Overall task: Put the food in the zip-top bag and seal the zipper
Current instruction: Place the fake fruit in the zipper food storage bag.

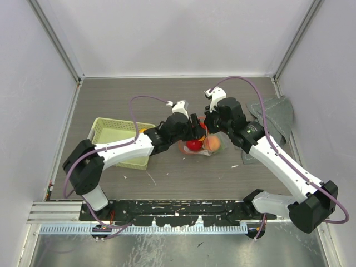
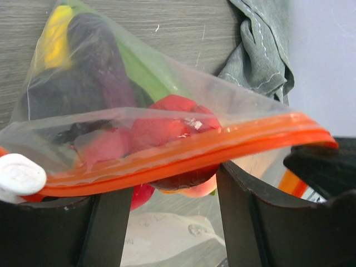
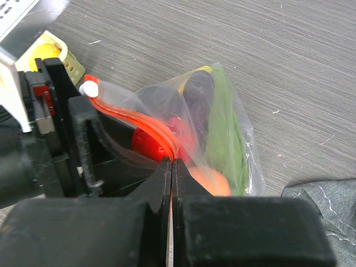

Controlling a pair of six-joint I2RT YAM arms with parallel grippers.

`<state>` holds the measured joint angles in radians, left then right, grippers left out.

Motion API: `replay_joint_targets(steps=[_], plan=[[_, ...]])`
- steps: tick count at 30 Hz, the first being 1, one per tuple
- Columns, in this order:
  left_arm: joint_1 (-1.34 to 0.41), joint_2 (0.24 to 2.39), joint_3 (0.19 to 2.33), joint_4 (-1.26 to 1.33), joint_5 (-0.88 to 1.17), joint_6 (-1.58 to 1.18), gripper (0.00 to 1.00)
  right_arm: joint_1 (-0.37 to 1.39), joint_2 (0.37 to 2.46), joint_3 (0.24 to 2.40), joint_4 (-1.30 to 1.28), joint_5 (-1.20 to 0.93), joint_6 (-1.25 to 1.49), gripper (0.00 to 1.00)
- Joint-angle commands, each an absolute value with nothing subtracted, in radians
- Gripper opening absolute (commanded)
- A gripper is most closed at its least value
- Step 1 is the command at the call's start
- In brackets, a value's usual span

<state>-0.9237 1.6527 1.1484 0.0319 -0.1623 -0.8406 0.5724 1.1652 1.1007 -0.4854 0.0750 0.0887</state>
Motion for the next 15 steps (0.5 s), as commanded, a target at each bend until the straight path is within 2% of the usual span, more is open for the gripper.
replay_joint_targets(steps=[1,9,15], plan=[[-0.930,1.682,1.207,0.127,-0.218,-0.815,0.61,0.575,1.151,1.112,-0.428,0.068,0.095,0.00],[-0.934,1.691,1.205,0.142,-0.241,-0.813,0.72,0.576,1.152,1.111,-0.429,0.064,0.096,0.00],[-0.934,1.643,1.172,0.138,-0.240,-0.801,0.74,0.576,1.150,1.112,-0.430,0.064,0.096,0.00]])
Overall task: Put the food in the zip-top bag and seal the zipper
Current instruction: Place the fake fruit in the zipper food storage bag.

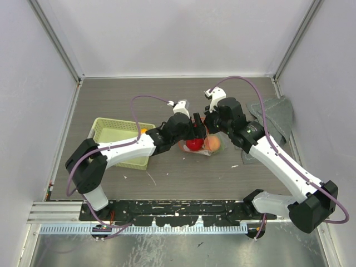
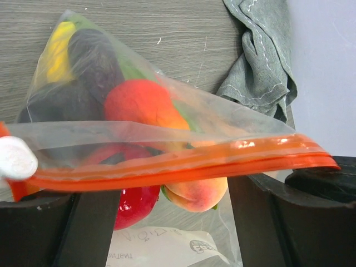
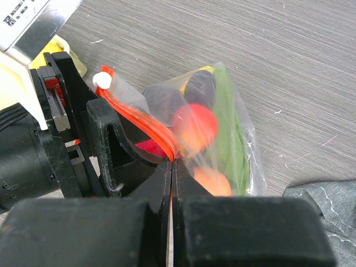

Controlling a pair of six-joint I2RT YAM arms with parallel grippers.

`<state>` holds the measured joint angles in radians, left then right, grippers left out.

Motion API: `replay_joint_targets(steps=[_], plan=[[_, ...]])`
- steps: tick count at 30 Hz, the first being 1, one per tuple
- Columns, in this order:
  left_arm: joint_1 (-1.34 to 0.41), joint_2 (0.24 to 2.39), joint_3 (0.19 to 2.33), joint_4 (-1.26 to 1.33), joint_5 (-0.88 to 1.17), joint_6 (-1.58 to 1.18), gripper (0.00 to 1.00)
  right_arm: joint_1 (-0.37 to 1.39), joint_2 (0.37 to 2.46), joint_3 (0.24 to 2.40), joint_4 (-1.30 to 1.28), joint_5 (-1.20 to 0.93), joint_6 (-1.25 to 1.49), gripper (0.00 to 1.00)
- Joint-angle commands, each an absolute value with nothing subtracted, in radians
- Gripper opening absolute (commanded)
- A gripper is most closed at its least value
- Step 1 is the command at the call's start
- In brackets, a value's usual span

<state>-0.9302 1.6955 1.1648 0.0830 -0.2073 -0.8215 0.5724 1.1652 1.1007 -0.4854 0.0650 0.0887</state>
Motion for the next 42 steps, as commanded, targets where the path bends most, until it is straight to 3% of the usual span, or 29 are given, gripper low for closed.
replay_joint_targets(steps=[1,15,27,35,42], plan=[[-0.934,1.631,1.164,0.135,-0.241,-0.798,0.75,0.576,1.151,1.111,-0.430,0.063,0.096,0.00],[-0.934,1.384,1.043,-0.005,-0.240,-0.733,0.78,0.576,1.150,1.115,-0.432,0.065,0.096,0.00],[-0.920,1.157,0.988,-0.392,-0.407,-0.651,0.85,0.576,1.149,1.113,-0.431,0.062,0.096,0.00],[-0.783,1.082,0.947,-0.567,-0.431,-0.664,0.87,0.576,1.147,1.110,-0.430,0.055,0.096,0.00],[-0.573,1.137,0.924,-0.580,-0.286,-0.640,0.91,0.576,1.144,1.103,-0.427,0.057,0.096,0.00]])
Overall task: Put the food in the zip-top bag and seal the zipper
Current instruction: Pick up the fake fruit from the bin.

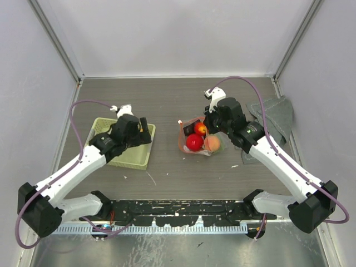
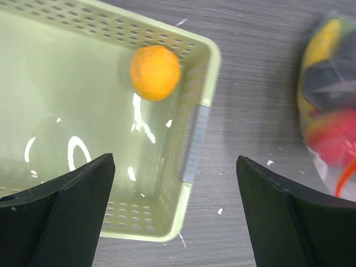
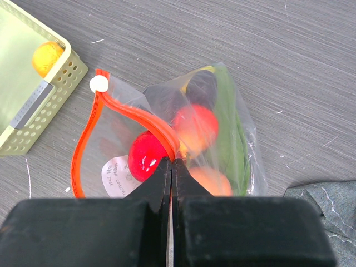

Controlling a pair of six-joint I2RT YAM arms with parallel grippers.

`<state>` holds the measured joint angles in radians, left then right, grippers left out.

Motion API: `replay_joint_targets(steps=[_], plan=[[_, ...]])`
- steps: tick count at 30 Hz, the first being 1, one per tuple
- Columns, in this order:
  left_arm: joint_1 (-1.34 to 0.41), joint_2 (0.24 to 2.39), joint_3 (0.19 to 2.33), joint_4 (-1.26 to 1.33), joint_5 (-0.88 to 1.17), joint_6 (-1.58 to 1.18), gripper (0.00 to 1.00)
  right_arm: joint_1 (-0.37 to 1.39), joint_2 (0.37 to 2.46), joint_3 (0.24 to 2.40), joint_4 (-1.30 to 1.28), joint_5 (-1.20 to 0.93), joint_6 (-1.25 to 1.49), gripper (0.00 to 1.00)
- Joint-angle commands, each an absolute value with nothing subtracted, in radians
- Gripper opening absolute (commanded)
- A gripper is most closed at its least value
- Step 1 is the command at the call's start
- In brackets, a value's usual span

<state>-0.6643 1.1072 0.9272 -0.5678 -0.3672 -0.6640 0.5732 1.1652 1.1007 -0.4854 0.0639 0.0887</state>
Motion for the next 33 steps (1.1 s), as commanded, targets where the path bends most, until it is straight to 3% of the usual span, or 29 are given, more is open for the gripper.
replay_joint_targets(steps=[1,14,18,28,33], plan=[[-0.547,1.157,0.925,-0.572,-0.257,-0.634,0.91,0.575,1.144,1.102,-0.426,0.057,0.096,0.00],[-0.352,1.428,0.973,-0.430,-0.049,-0.598,0.88,0.576,1.138,1.100,-0.426,0.066,0.093,0.00],[-0.342,1.504,1.008,-0.410,-0.027,-0.585,0.81,0.575,1.139,1.098,-0.425,0.069,0.091,0.00],[-0.325,1.630,1.049,-0.373,0.001,-0.570,0.76,0.576,1.152,1.101,-0.429,0.067,0.089,0.00],[-0.312,1.641,1.044,-0.377,-0.044,-0.552,0.66,0.576,1.150,1.100,-0.432,0.066,0.088,0.00]])
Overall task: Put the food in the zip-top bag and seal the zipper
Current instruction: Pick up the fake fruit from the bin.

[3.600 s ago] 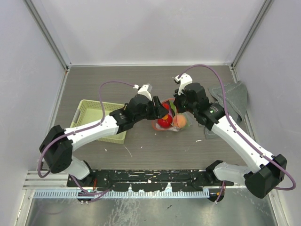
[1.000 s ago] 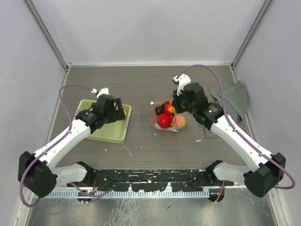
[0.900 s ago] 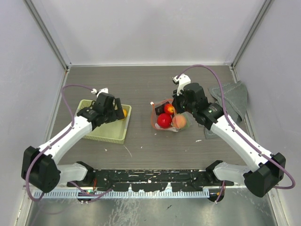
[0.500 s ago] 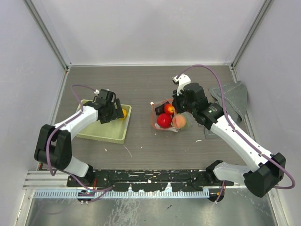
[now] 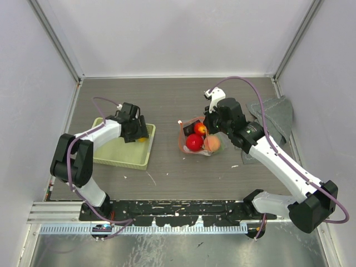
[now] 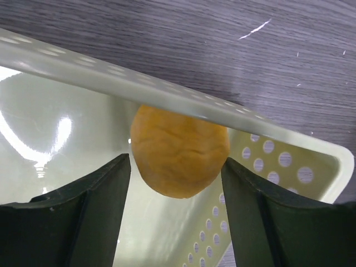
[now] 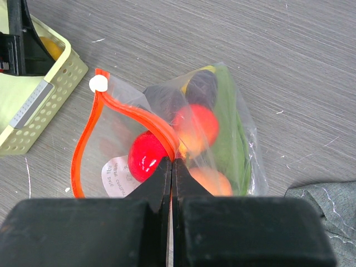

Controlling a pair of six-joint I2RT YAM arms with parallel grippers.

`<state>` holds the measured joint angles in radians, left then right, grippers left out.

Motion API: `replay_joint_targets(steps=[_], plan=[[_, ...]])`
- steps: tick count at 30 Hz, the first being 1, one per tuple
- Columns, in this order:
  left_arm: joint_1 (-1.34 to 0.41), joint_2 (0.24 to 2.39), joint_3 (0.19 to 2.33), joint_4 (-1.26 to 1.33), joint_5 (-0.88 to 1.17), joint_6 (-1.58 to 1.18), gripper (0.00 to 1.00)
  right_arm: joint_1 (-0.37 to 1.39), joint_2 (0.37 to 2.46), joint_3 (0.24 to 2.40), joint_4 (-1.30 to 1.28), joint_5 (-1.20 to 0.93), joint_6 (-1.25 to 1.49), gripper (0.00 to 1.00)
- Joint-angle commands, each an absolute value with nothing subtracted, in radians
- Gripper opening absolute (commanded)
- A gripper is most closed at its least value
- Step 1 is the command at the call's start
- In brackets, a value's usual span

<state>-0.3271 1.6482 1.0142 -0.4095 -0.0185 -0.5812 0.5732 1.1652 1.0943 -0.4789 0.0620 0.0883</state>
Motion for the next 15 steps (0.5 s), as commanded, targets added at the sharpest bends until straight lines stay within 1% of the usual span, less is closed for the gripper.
replay_joint_targets(steps=[1,6,11,13,15], plan=[[-0.309,1.636,1.039,-0.379,-0.054,-0.550,0.65,0.576,1.149,1.098,-0.432,0.067,0.088,0.00],[-0.296,1.612,1.022,-0.382,-0.076,-0.549,0.53,0.576,1.155,1.100,-0.430,0.055,0.088,0.00],[-0.283,1.594,1.004,-0.383,-0.104,-0.550,0.47,0.576,1.155,1.101,-0.429,0.048,0.088,0.00],[-0.281,1.588,1.001,-0.384,-0.100,-0.552,0.42,0.577,1.154,1.100,-0.428,0.048,0.088,0.00],[-0.282,1.576,0.997,-0.386,-0.092,-0.554,0.39,0.576,1.154,1.101,-0.429,0.048,0.089,0.00]])
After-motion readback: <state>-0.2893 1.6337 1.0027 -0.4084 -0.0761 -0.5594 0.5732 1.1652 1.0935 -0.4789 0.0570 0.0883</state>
